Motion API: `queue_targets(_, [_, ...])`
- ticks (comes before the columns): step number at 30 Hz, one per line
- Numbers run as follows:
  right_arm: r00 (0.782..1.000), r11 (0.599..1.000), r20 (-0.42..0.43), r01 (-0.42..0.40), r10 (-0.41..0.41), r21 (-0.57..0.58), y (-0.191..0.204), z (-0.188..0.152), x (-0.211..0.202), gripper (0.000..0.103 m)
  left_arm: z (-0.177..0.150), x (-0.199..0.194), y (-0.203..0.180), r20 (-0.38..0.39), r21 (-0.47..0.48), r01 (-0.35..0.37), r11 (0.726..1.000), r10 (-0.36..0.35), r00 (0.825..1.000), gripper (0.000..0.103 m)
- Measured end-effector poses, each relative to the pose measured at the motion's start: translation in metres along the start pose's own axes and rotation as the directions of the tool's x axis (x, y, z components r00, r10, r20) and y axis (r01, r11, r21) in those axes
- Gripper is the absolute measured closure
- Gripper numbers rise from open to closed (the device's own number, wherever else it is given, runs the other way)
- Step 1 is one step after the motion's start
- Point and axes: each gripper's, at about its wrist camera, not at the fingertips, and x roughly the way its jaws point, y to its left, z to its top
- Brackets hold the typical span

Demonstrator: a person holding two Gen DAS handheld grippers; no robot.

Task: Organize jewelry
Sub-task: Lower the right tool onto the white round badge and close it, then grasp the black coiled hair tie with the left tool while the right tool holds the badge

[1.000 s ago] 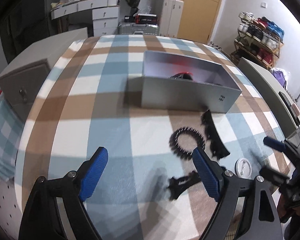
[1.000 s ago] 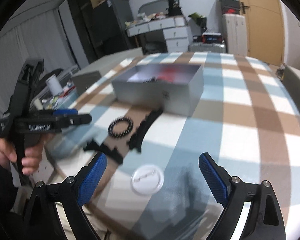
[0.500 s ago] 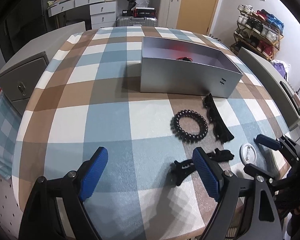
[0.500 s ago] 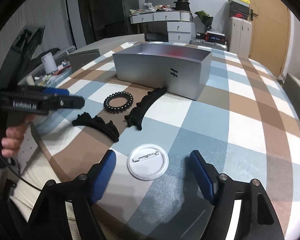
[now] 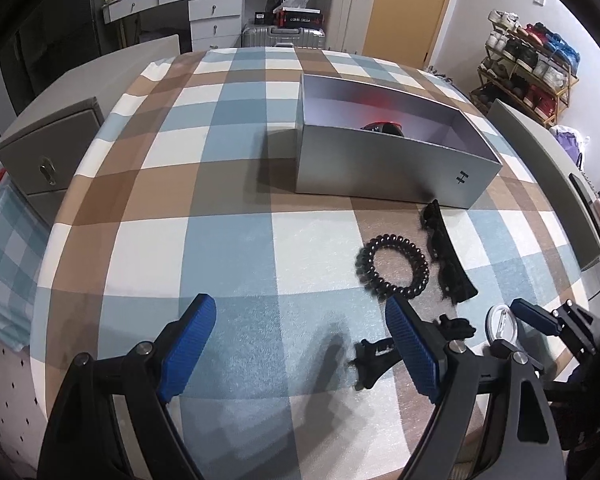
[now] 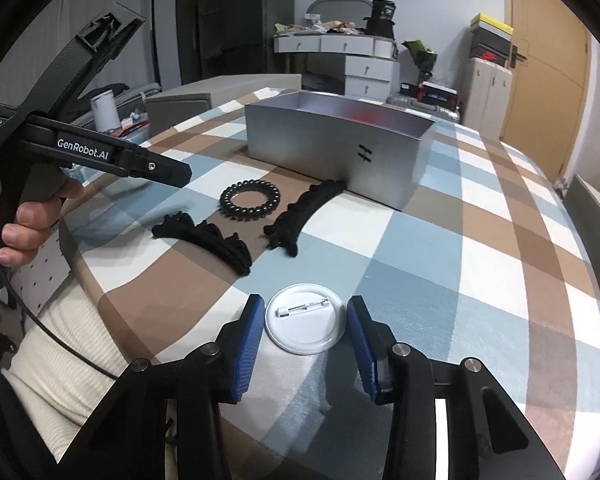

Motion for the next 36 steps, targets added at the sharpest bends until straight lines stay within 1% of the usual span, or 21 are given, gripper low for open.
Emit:
queue_targets(4, [0.999, 0.997, 0.029, -0.018, 0.016, 0.074, -0.014, 0.000, -0.006, 0.062, 0.005, 0.002, -0.007, -0.007, 0.024, 0.018, 1.000, -0.018, 1.000, 0.019])
queue_targets(7, [0.999, 0.992, 0.045, -0.033, 0.028, 0.122, -0.024, 0.001, -0.009, 0.062, 0.007, 0.010, -0.015, -0.047, 0.045, 0.071, 0.996, -0.069, 0.997, 0.019])
queue_targets(9, [0.999, 0.991, 0.049, -0.030, 0.024, 0.134, -0.027, 0.001, -0.010, 0.062, 0.009, 0.014, -0.021, -0.058, 0.057, 0.091, 0.994, -0.088, 0.994, 0.019])
queue_targets(13, [0.997, 0.988, 0.054, -0.054, 0.047, 0.143, -0.029, 0.002, -0.012, 0.062, 0.013, 0.020, -0.030, -0.076, 0.086, 0.102, 0.991, -0.096, 0.992, 0.019])
queue_targets(15, [0.997, 0.989, 0.059, -0.053, 0.045, 0.138, -0.029, 0.004, -0.013, 0.062, 0.014, 0.026, -0.034, -0.094, 0.113, 0.095, 0.989, -0.084, 0.992, 0.019])
queue_targets(17, [0.997, 0.988, 0.065, -0.053, 0.044, 0.146, -0.031, 0.005, -0.013, 0.062, 0.016, 0.030, -0.037, -0.101, 0.130, 0.105, 0.986, -0.092, 0.991, 0.019])
queue_targets(21, [0.996, 0.983, 0.075, -0.056, 0.043, 0.173, -0.037, 0.009, -0.012, 0.062, 0.020, 0.036, -0.040, -0.113, 0.152, 0.111, 0.982, -0.095, 0.989, 0.019])
queue_targets(24, [0.996, 0.982, 0.079, -0.058, 0.044, 0.182, -0.040, 0.011, -0.013, 0.062, 0.022, 0.037, -0.043, -0.120, 0.162, 0.131, 0.978, -0.112, 0.986, 0.020])
queue_targets(26, [0.996, 0.983, 0.081, -0.055, 0.041, 0.177, -0.039, 0.013, -0.014, 0.062, 0.023, 0.039, -0.046, -0.129, 0.169, 0.127, 0.977, -0.105, 0.986, 0.020])
queue_targets(28, [0.996, 0.984, 0.078, -0.050, 0.037, 0.170, -0.039, 0.015, -0.014, 0.062, 0.023, 0.041, -0.047, -0.132, 0.176, 0.121, 0.977, -0.098, 0.986, 0.023])
queue_targets(30, [0.996, 0.983, 0.078, -0.051, 0.038, 0.174, -0.040, 0.017, -0.012, 0.062, 0.022, 0.040, -0.049, -0.122, 0.196, 0.098, 0.976, -0.075, 0.990, 0.035])
queue_targets(32, [0.996, 0.982, 0.084, -0.056, 0.042, 0.181, -0.042, 0.021, -0.012, 0.062, 0.022, 0.039, -0.050, -0.124, 0.208, 0.105, 0.972, -0.080, 0.989, 0.040])
queue_targets(34, [0.995, 0.981, 0.094, -0.062, 0.045, 0.185, -0.044, 0.025, -0.012, 0.062, 0.022, 0.038, -0.051, -0.129, 0.213, 0.112, 0.971, -0.085, 0.988, 0.048])
queue_targets(35, [0.994, 0.981, 0.101, -0.063, 0.045, 0.185, -0.045, 0.028, -0.012, 0.062, 0.021, 0.036, -0.054, -0.135, 0.224, 0.123, 0.967, -0.094, 0.986, 0.058])
queue_targets(36, [0.993, 0.981, 0.105, -0.066, 0.047, 0.184, -0.045, 0.030, -0.011, 0.062, 0.021, 0.035, -0.056, -0.135, 0.235, 0.120, 0.965, -0.090, 0.987, 0.061])
